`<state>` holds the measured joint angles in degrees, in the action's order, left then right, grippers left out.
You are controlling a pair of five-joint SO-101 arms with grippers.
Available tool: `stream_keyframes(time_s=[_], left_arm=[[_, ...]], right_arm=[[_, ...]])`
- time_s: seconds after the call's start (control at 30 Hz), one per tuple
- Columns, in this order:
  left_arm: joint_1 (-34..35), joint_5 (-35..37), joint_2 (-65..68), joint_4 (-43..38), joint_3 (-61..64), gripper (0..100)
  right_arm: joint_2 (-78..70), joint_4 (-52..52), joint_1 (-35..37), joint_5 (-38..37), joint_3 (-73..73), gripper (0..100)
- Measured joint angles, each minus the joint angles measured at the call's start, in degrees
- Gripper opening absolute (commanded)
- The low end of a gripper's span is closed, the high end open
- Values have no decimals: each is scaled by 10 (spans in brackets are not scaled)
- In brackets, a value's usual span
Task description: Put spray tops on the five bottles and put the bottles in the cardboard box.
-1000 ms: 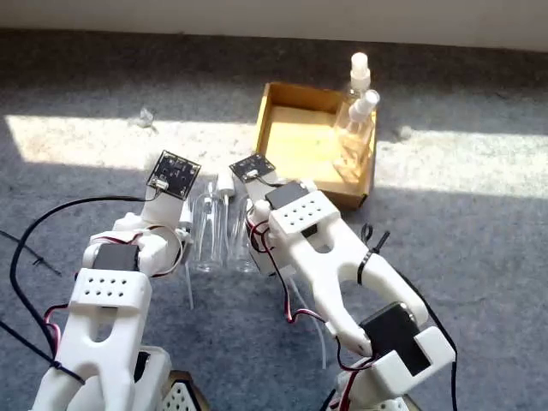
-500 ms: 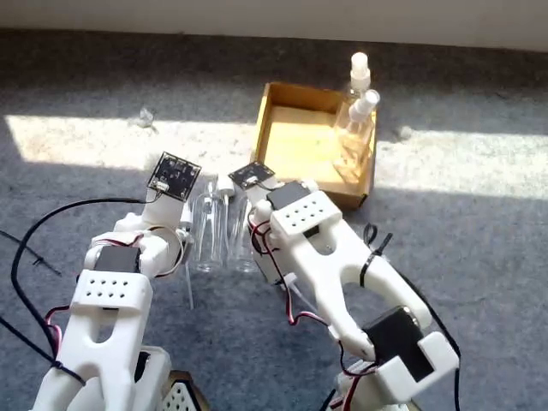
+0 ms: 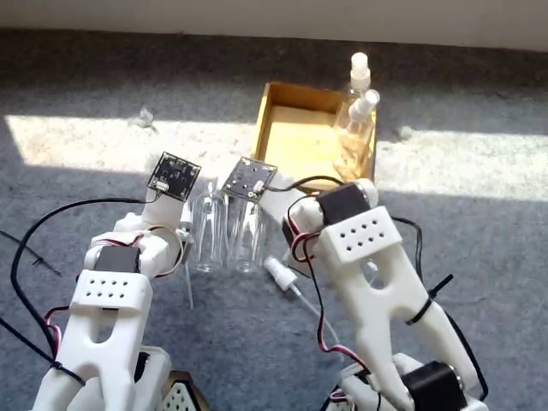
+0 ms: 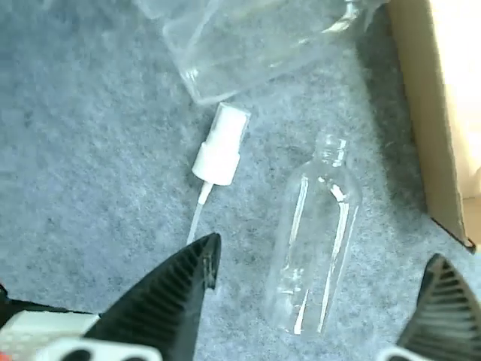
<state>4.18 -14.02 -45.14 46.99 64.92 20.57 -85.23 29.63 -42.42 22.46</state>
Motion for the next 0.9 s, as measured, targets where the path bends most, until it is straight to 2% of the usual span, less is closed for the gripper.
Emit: stream_keyframes(time_s=[0.1, 0.33, 0.43, 0.63, 0.9], left_arm=[[0, 0, 0, 0, 0, 164], [0, 0, 0, 0, 0, 164], [0, 0, 0, 0, 0, 164], [0, 0, 0, 0, 0, 164], [0, 0, 0, 0, 0, 164]], right_arm=[[-61, 24, -28, -32, 0, 361], [-171, 91, -77, -39, 0, 341], [-188, 105, -76, -39, 0, 309], [-222, 107, -76, -36, 0, 309], [-266, 156, -76, 7, 0, 308]])
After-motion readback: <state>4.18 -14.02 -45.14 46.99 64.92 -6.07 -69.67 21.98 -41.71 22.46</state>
